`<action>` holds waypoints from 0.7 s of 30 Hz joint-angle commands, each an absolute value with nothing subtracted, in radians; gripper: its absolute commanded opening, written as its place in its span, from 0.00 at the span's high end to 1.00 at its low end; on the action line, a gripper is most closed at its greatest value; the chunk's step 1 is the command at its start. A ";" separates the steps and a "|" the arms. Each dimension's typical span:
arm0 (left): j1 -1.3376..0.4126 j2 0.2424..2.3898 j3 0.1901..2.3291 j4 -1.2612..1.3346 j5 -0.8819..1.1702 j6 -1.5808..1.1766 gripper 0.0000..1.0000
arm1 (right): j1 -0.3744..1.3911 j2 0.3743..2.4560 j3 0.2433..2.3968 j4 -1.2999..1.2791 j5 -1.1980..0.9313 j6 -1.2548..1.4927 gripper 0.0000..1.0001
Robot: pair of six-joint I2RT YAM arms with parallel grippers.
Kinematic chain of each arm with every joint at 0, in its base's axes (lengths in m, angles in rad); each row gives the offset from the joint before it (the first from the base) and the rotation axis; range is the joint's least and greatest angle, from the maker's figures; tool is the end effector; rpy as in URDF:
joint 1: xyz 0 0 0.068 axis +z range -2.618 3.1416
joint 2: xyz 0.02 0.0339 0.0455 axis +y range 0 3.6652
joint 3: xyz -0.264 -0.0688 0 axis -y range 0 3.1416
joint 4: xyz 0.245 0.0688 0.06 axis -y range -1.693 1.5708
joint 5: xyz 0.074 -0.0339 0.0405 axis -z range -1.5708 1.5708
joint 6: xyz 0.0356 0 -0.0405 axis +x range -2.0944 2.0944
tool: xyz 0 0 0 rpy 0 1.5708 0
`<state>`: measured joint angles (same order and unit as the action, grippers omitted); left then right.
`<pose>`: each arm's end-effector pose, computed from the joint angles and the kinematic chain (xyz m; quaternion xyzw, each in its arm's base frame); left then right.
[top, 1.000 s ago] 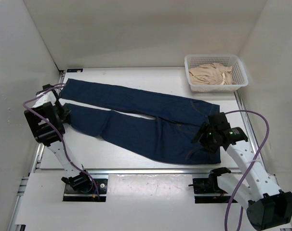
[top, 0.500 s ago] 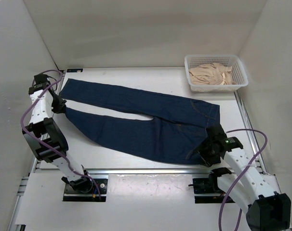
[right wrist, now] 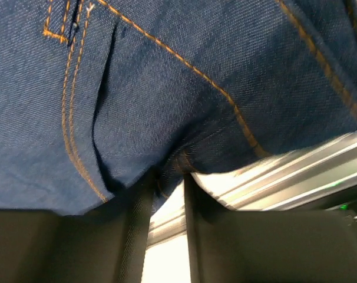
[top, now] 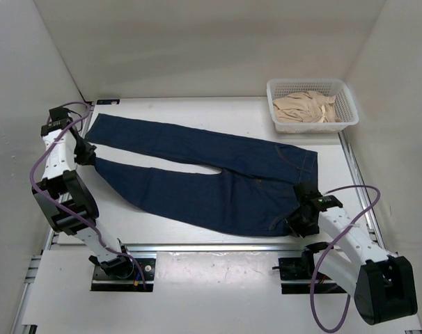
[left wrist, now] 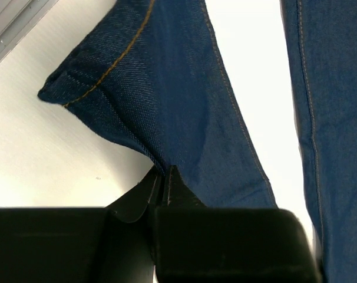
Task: Fold and stack the trousers
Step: Fold the trousers
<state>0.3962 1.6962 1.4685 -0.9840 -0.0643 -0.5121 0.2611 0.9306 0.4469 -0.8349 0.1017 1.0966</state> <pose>0.3162 0.1348 0.2760 -0.4366 0.8812 0.0212 0.1800 0.1308 0.0312 0.1584 0.4078 0.9030 0.0396 0.1294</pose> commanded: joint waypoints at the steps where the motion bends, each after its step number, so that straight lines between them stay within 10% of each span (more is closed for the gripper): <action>1: 0.393 1.643 1.532 -1.014 -0.063 -0.503 0.90 | 0.258 0.968 0.455 -0.775 0.189 1.094 0.78; 3: 0.393 1.632 1.569 -1.028 -0.063 -0.503 0.90 | 0.258 0.968 0.494 -0.775 0.215 1.069 1.00; 21: 0.458 1.566 1.889 -1.199 -0.086 -0.503 0.90 | 0.258 0.804 1.054 -1.127 0.515 0.808 1.00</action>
